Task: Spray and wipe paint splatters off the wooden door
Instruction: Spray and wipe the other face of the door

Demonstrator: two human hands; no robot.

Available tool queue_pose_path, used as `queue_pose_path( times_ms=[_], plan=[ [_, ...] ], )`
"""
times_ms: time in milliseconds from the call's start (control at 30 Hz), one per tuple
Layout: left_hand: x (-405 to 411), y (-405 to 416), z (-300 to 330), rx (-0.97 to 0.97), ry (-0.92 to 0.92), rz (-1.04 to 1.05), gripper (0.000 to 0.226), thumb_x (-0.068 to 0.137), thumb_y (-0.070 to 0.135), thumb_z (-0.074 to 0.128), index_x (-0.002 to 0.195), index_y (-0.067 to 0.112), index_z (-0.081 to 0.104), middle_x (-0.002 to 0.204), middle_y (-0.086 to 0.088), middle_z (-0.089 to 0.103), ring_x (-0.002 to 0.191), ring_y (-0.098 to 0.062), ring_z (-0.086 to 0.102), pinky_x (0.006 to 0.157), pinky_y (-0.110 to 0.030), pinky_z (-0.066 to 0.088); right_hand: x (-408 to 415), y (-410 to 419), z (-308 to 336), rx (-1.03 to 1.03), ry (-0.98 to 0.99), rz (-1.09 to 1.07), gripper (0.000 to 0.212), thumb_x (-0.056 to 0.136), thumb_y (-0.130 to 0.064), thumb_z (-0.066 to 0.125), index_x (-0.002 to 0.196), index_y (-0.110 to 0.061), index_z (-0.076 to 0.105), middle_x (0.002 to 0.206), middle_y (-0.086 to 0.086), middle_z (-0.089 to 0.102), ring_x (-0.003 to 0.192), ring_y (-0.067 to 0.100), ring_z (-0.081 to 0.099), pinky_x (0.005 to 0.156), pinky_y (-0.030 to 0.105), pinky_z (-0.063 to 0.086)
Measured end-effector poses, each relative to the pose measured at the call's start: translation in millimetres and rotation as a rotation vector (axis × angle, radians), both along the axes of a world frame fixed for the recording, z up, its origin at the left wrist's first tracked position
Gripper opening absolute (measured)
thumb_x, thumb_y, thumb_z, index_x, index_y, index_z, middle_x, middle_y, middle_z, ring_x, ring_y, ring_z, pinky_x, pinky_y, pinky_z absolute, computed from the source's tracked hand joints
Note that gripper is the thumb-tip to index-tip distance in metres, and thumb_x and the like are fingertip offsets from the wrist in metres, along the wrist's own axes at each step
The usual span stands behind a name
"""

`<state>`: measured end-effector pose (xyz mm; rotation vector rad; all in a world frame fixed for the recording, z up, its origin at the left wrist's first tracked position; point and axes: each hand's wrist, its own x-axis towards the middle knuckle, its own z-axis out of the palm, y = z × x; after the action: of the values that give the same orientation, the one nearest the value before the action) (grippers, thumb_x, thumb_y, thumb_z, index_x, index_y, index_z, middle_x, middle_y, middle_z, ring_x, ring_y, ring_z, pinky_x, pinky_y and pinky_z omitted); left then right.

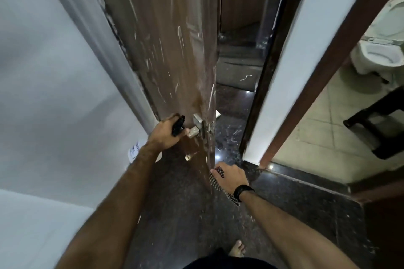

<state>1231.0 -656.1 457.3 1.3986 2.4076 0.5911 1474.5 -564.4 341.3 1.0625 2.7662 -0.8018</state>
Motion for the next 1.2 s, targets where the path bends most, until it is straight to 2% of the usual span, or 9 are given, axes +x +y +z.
queue_pose_path(
  times_ms=[100, 233, 400, 600, 700, 800, 900, 1067, 1200],
  plan=[
    [-4, 34, 3, -0.071, -0.049, -0.031, 0.089, 0.076, 0.085, 0.049, 0.128, 0.013, 0.060, 0.125, -0.006, 0.064, 0.107, -0.026, 0.064, 0.091, -0.037, 0.052, 1, 21, 0, -0.022, 0.054, -0.067, 0.034, 0.099, -0.059, 0.041, 0.108, -0.030, 0.056, 0.093, 0.003, 0.071, 0.093, 0.026, 0.066, 0.078, 0.038, 0.053],
    [-8, 71, 1, -0.100, -0.104, -0.077, 0.060, 0.083, 0.066, 0.066, 0.117, 0.016, 0.061, 0.107, 0.000, 0.062, 0.098, -0.022, 0.064, 0.083, -0.034, 0.050, 4, 45, -1, 0.001, 0.074, -0.130, 0.034, 0.099, -0.059, 0.042, 0.108, -0.031, 0.059, 0.096, 0.002, 0.072, 0.094, 0.024, 0.066, 0.079, 0.037, 0.054],
    [-28, 119, -18, -0.094, -0.105, -0.127, 0.091, 0.069, 0.094, 0.047, 0.118, 0.019, 0.064, 0.113, -0.002, 0.065, 0.105, -0.026, 0.066, 0.091, -0.040, 0.054, -12, 75, 3, 0.046, 0.206, -0.259, 0.042, 0.097, -0.063, 0.040, 0.111, -0.031, 0.061, 0.097, 0.004, 0.074, 0.092, 0.026, 0.068, 0.076, 0.038, 0.055],
    [-35, 173, -21, -0.030, -0.167, -0.188, 0.046, 0.091, 0.041, 0.071, 0.123, 0.008, 0.069, 0.120, -0.012, 0.070, 0.115, -0.029, 0.064, 0.096, -0.034, 0.050, -62, 102, 15, -0.029, 0.377, -0.549, 0.041, 0.095, -0.068, 0.039, 0.108, -0.035, 0.060, 0.097, 0.001, 0.074, 0.092, 0.027, 0.067, 0.079, 0.038, 0.054],
    [-44, 199, -21, -0.041, -0.268, -0.185, 0.034, 0.094, 0.026, 0.070, 0.123, 0.009, 0.070, 0.112, -0.009, 0.071, 0.110, -0.023, 0.066, 0.089, -0.030, 0.051, -95, 115, 24, -0.136, 0.518, -0.726, 0.053, 0.090, -0.076, 0.036, 0.103, -0.033, 0.064, 0.100, -0.002, 0.074, 0.094, 0.022, 0.067, 0.082, 0.039, 0.054],
    [-55, 227, -22, -0.054, -0.372, -0.188, 0.030, 0.095, 0.025, 0.068, 0.122, 0.014, 0.071, 0.089, -0.006, 0.074, 0.078, -0.023, 0.072, 0.065, -0.025, 0.051, -131, 139, 39, -0.266, 0.645, -0.930, 0.071, 0.080, -0.086, 0.040, 0.100, -0.023, 0.067, 0.099, -0.004, 0.073, 0.094, 0.018, 0.066, 0.083, 0.038, 0.056],
    [-66, 252, -26, -0.083, -0.385, -0.244, 0.026, 0.096, 0.025, 0.065, 0.120, 0.020, 0.071, 0.063, 0.001, 0.062, 0.044, -0.011, 0.057, 0.043, -0.020, 0.044, -159, 159, 48, -0.399, 0.786, -1.211, 0.049, 0.083, -0.067, 0.063, 0.093, -0.020, 0.071, 0.084, -0.010, 0.070, 0.087, 0.015, 0.068, 0.072, 0.028, 0.056],
    [-78, 287, -25, -0.132, -0.390, -0.304, 0.031, 0.097, 0.026, 0.063, 0.127, 0.023, 0.068, 0.076, -0.006, 0.066, 0.050, -0.015, 0.059, 0.040, -0.020, 0.043, -194, 191, 46, -0.563, 0.828, -1.351, 0.045, 0.078, -0.062, 0.073, 0.100, -0.023, 0.073, 0.094, -0.007, 0.070, 0.091, 0.015, 0.065, 0.085, 0.033, 0.054],
    [-87, 312, -26, -0.184, -0.362, -0.349, 0.033, 0.097, 0.029, 0.062, 0.129, 0.023, 0.066, 0.087, -0.008, 0.071, 0.055, -0.017, 0.063, 0.041, -0.019, 0.044, -205, 217, 52, -0.680, 0.951, -1.417, 0.032, 0.080, -0.047, 0.078, 0.094, -0.020, 0.071, 0.095, 0.002, 0.072, 0.087, 0.017, 0.067, 0.085, 0.034, 0.056]
  ],
)
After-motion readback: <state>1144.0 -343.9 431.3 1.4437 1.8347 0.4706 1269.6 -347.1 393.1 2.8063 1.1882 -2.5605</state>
